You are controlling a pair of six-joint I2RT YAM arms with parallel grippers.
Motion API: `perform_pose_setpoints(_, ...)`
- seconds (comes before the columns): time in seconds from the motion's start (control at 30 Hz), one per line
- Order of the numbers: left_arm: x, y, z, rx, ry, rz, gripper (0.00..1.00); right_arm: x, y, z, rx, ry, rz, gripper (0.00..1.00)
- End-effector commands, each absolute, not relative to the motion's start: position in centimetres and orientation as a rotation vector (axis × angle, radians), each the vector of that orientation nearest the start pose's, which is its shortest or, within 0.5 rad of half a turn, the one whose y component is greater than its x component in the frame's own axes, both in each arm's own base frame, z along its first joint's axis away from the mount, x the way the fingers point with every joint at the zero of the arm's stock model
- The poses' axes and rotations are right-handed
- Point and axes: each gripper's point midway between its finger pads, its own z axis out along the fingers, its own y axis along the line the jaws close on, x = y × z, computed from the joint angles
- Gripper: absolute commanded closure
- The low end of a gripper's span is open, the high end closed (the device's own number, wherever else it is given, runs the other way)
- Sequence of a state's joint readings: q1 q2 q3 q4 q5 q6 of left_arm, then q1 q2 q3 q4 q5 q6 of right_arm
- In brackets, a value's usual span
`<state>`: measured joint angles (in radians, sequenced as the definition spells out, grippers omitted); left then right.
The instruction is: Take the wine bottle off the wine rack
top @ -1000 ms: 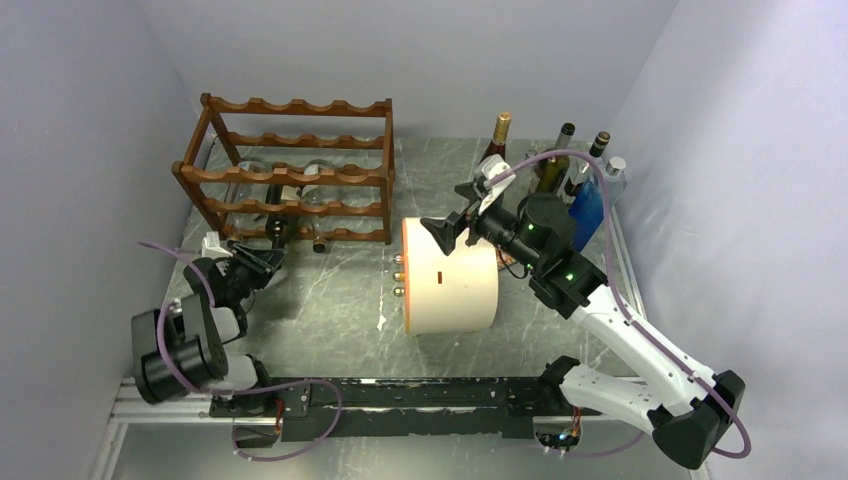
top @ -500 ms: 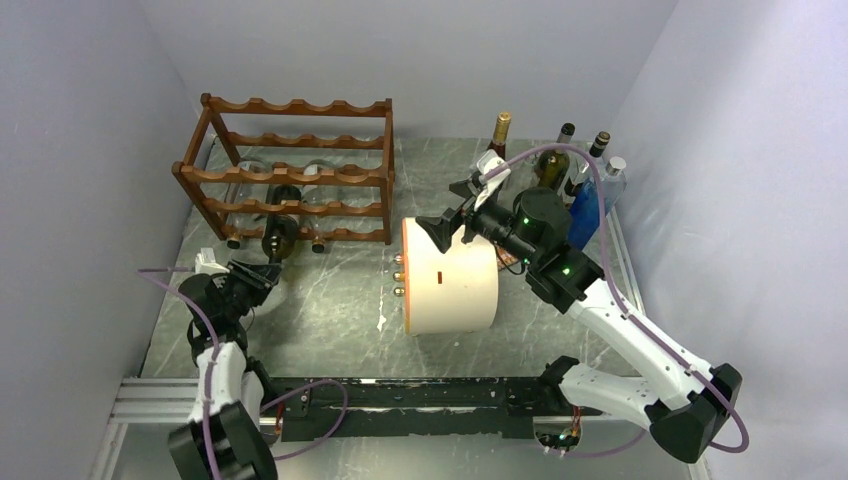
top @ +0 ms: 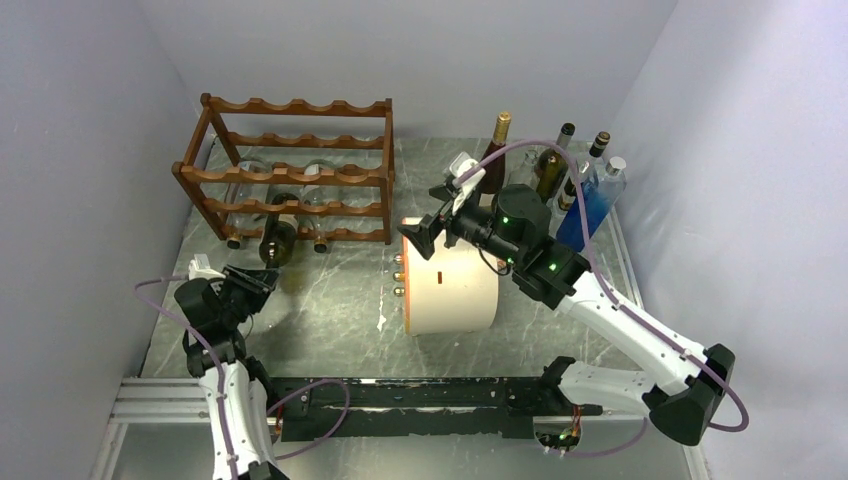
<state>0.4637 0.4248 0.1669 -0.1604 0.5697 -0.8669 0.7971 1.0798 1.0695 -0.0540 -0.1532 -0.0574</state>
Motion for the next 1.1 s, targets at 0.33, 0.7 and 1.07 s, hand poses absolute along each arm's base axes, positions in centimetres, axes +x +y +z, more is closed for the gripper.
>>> perform_pose_setpoints(0.33, 19.8, 1.8, 20.6, -1.075, 1.709, -0.471, 0.93, 23.9, 30.8, 36.8, -0.843, 1.413, 0.659, 0.0)
perform_pose_setpoints(0.7, 17.9, -0.7, 23.6, -0.913, 1.834, -0.49, 0.93, 20.0, 39.7, 36.5, -1.005, 1.317, 0.641, 0.0)
perform_pose_setpoints(1.07, 17.3, -2.4, 26.8, -0.559, 2.056, -0.43, 0.93, 14.6, 51.1, 29.9, -1.343, 1.082, 0.936, 0.0)
